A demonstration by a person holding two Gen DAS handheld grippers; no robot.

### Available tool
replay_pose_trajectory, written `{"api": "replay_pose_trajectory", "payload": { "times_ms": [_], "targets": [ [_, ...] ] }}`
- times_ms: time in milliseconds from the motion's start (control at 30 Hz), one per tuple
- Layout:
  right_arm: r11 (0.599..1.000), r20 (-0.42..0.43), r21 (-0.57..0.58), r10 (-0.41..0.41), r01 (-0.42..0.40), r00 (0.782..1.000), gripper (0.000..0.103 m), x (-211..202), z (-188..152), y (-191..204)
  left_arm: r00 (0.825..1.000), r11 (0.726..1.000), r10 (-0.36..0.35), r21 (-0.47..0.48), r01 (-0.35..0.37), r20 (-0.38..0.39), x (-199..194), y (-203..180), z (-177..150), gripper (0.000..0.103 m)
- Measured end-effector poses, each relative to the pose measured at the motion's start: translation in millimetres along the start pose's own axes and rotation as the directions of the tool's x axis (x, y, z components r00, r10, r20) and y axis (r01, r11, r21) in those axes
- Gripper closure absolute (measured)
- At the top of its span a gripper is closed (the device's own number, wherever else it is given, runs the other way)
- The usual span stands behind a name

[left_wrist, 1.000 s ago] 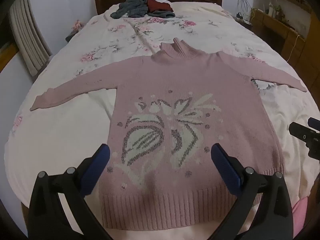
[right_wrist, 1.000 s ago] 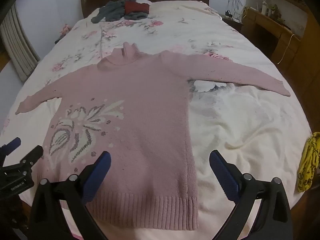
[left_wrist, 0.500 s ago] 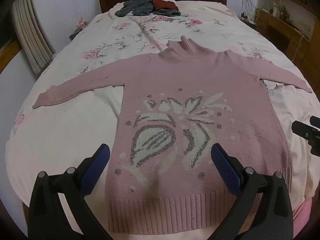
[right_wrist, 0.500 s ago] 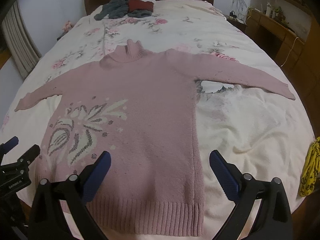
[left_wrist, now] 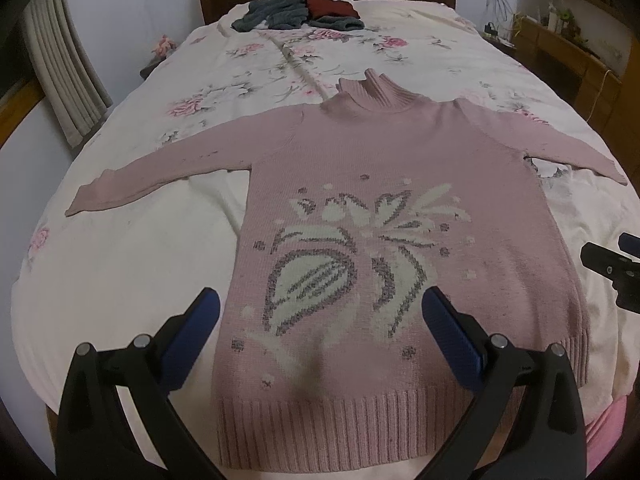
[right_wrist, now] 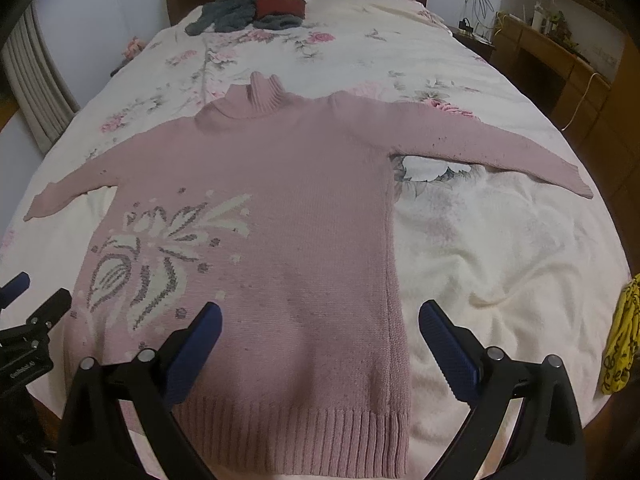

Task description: Fold small clothes

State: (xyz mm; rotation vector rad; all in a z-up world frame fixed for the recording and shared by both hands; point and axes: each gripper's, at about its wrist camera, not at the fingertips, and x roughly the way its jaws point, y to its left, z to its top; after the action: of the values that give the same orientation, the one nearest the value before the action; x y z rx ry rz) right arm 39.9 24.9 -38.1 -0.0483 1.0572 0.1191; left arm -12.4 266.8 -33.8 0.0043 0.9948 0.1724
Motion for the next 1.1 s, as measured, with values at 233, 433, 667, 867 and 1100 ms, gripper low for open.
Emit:
{"api": "replay_pose_trajectory", "payload": {
  "times_ms": [233,433,667,867,1100],
  "targets": [
    [1.0,-0.002,-0.004,-0.008,0.008,1.0,0.004,2.2,0.2,0.1,1.0,1.0,0.002,-0.001,-0.002,-0.001,1.1,0.9,-1.0,0.003],
    [1.0,-0.002,-0.004,-0.008,0.008,1.0,0.004,3.4,0.0,0.7,1.0,1.0,0.011,-0.002,-0.011,-0.003,3.0,0.9,-2.2,0.003],
    [1.0,-0.003,-0.003,-0.007,0.007,1.0,0.004,3.8,0.1,0.3,1.0,1.0,0.017,-0.005,-0.017,-0.002,3.4,2.3,-2.4,0.003],
    [1.0,-0.005,0.0,-0.004,0.004,1.0,0.004,5.5,0.1,-1.2,1.0,1.0,0.021,-0.003,-0.021,-0.001,3.6,1.3,-2.0,0.003],
    [1.0,-0.008,0.002,-0.003,0.003,1.0,0.004,7.2,0.3,-2.5,1.0,1.0,0.007,0.002,-0.007,-0.005,6.4,-0.4,-1.6,0.003]
  ]
}}
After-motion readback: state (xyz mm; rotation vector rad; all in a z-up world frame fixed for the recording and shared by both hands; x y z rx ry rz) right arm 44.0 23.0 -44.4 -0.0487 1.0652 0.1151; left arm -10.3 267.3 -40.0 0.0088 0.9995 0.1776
